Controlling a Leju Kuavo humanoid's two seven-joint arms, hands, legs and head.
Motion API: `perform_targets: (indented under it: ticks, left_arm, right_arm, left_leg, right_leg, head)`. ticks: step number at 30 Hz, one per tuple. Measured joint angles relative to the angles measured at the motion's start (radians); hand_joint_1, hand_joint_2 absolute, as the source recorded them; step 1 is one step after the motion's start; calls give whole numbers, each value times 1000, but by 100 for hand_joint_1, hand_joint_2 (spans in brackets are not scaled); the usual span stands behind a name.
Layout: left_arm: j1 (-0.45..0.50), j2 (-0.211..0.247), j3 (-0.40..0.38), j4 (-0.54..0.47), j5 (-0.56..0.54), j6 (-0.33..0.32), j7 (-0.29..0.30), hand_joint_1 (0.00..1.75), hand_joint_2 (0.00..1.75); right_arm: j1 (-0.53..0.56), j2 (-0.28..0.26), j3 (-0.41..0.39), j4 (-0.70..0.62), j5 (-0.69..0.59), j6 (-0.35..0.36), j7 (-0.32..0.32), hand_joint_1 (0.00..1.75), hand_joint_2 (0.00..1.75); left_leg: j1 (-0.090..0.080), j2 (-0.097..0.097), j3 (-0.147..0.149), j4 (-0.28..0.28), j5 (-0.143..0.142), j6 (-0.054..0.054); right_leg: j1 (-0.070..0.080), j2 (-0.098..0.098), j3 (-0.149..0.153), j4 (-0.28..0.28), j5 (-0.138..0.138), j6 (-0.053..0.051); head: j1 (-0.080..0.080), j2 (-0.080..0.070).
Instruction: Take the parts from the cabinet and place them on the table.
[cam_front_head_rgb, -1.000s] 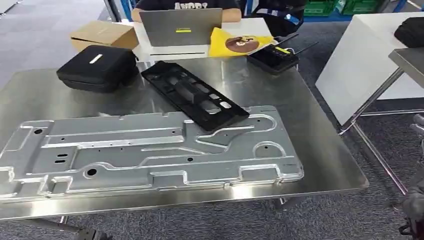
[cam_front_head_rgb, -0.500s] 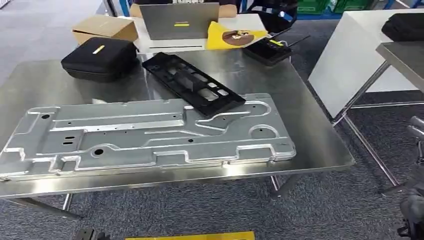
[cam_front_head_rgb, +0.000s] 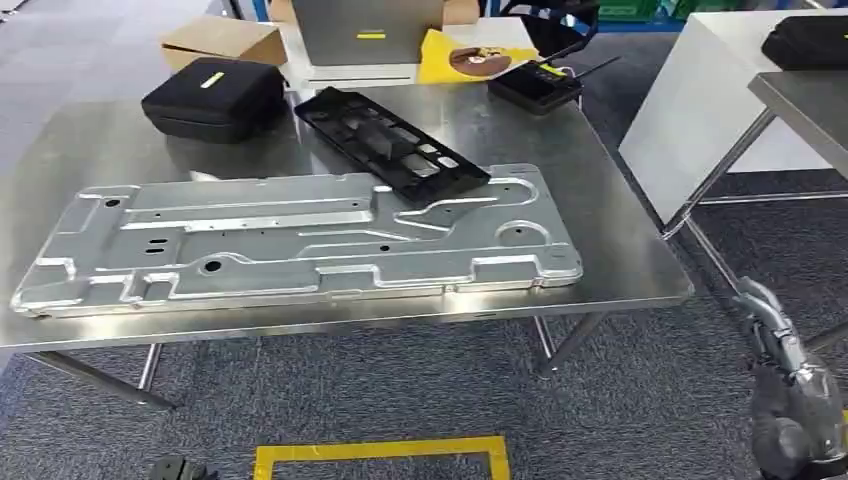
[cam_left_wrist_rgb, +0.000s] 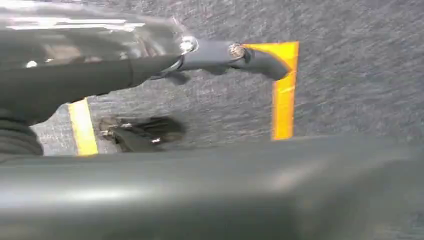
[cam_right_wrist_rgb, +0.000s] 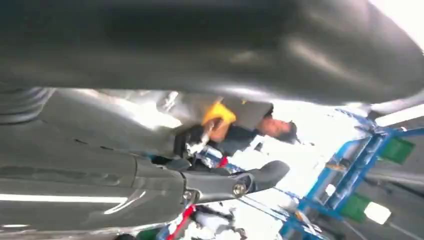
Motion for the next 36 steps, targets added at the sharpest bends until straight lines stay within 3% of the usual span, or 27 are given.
perform_targets:
  ticks: [1,2,3,4,6,7,8,9,11,13,14,16,17,18,19,21,22,23,24,26,27,28,29,32,33,34,36]
  left_arm:
    - [0,0,3,0,0,0,0,0,0]
    - [3,0,4,0,0,0,0,0,0]
    - [3,0,5,0,0,0,0,0,0]
    - [3,0,6,0,0,0,0,0,0]
    - [4,0,8,0,1,0,0,0,0]
    - [5,0,9,0,1,0,0,0,0]
    - [5,0,10,0,0,0,0,0,0]
    - [5,0,11,0,0,0,0,0,0]
    - [5,0,14,0,0,0,1,0,0]
    - [5,0,18,0,0,0,1,0,0]
    - [5,0,19,0,0,0,1,0,0]
    - [5,0,21,0,-3,0,2,0,0]
    - [7,0,21,0,-5,0,3,0,0]
    - [8,3,22,0,-6,1,4,0,0]
    - [10,3,23,0,-7,2,5,0,0]
    - [12,3,23,0,-10,2,7,0,0]
    - [12,3,24,0,-11,2,7,0,0]
    - [12,3,25,0,-14,3,9,0,0]
    - [12,3,26,0,-16,3,10,0,0]
    - [11,3,29,0,-19,3,10,0,0]
    - [10,3,30,0,-21,3,10,0,0]
    - [6,3,31,0,-22,3,10,0,0]
    - [3,3,31,0,-23,3,10,0,0]
    - [1,3,33,0,-32,3,13,0,0]
    - [4,2,34,0,-34,3,13,0,0]
    - [4,2,35,0,-38,3,13,0,0]
    - [4,3,36,0,-40,3,13,0,0]
  right_arm:
    - [11,11,2,8,0,6,0,0,0]
    - [22,23,4,17,0,13,0,0,0]
    - [31,33,5,28,-1,18,-1,0,0]
    - [40,43,5,42,-4,23,0,0,0]
    - [52,66,5,64,-16,41,0,0,0]
    - [58,80,4,77,-21,51,0,0,0]
    - [63,94,2,91,-22,65,3,0,0]
    - [66,107,1,103,-21,77,9,0,0]
    - [71,135,-3,133,-15,101,18,0,0]
    - [72,160,-10,161,0,123,26,0,0]
    - [71,177,-14,180,7,137,29,0,0]
    - [73,213,-29,229,22,166,34,0,0]
    - [73,229,-35,253,30,182,38,0,0]
    - [71,249,-42,280,39,196,43,0,0]
    - [69,266,-55,314,52,212,48,0,0]
    - [64,303,-82,383,77,239,55,0,0]
    - [56,318,-100,425,94,252,59,0,0]
    - [45,336,-125,480,125,265,61,0,0]
    - [32,350,-153,534,156,274,59,0,0]
    - [0,372,-216,652,217,280,33,0,0]
    - [-21,379,-248,712,253,280,18,0,0]
    - [-51,383,-289,789,295,280,-3,0,0]
    - [-78,384,-326,858,333,276,-22,0,0]
    - [-148,380,-447,1069,437,242,-68,0,0]
    - [-170,372,-484,1136,466,226,-80,0,0]
    - [-193,365,-529,1216,497,209,-85,0,0]
    - [-226,345,-600,1334,531,176,-84,0,0]
  left_leg:
    - [-2,0,-4,-2,0,1]
    - [2,1,-16,-9,15,15]
    - [6,10,-28,-9,26,26]
    - [5,10,-42,-8,38,37]
    - [0,12,-69,-7,60,40]
    - [-4,14,-86,-5,73,42]
    - [-6,15,-104,1,82,43]
    - [-8,17,-122,9,90,43]
    - [-11,18,-155,26,102,40]
    - [-17,17,-178,49,109,35]
    - [-17,18,-184,55,114,28]
    - [-13,18,-195,57,133,17]
    - [-17,18,-202,59,142,11]
    - [-14,13,-211,66,118,2]
    - [-9,9,-215,91,63,-8]
    - [2,8,-235,216,-56,-22]
    - [5,7,-242,281,-87,-26]
    - [7,7,-242,329,-84,-28]
    - [8,7,-226,335,-50,-29]
    - [10,7,-142,239,35,-27]
    - [10,6,-81,154,43,-23]
    - [8,3,-7,57,22,-19]
    - [6,0,31,-12,6,-8]
    - [0,1,7,-16,7,7]
    - [8,8,-5,-20,23,22]
    - [5,13,-22,-18,36,35]
    - [1,13,-51,-17,60,42]
  right_leg:
    - [-1,0,-3,-3,10,6]
    - [2,3,-9,-3,18,15]
    - [-1,9,-17,8,-18,15]
    - [-1,10,-28,46,-81,12]
    - [0,10,-49,175,-196,10]
    - [1,11,-55,247,-223,11]
    - [1,12,-50,286,-210,12]
    - [2,12,-29,284,-176,12]
    - [4,13,64,177,-108,8]
    - [14,12,199,-8,-124,-6]
    - [13,11,213,-45,-142,-8]
    - [19,12,203,-46,-140,-10]
    - [14,11,193,-52,-134,-18]
    - [7,5,180,-53,-123,-31]
    - [7,6,167,-53,-111,-41]
    - [8,4,138,-52,-88,-43]
    - [9,4,123,-51,-75,-43]
    - [9,3,105,-47,-64,-41]
    - [9,2,86,-41,-54,-39]
    - [8,1,50,-25,-39,-33]
    - [8,1,37,-19,-32,-30]
    - [11,3,32,-14,-24,-25]
    - [13,4,27,-11,-16,-18]
    - [12,3,7,-13,20,1]
    - [9,7,0,-10,9,6]
    - [9,10,-14,11,-46,6]
    - [9,11,-40,129,-171,6]
  head:
    - [0,0]
    - [1,0]
    - [0,0]
    - [3,0]
    - [3,0]
    - [3,0]
    - [3,0]
    - [3,0]
    - [3,0]
    - [3,0]
    - [2,0]
    - [2,0]
    - [2,0]
    - [2,0]
    - [0,0]
    - [0,0]
    - [0,0]
    - [0,0]
    - [0,0]
    - [0,0]
    - [0,0]
    - [-1,0]
    - [0,0]
    - [0,0]
    - [0,0]
    - [2,0]
    - [3,0]
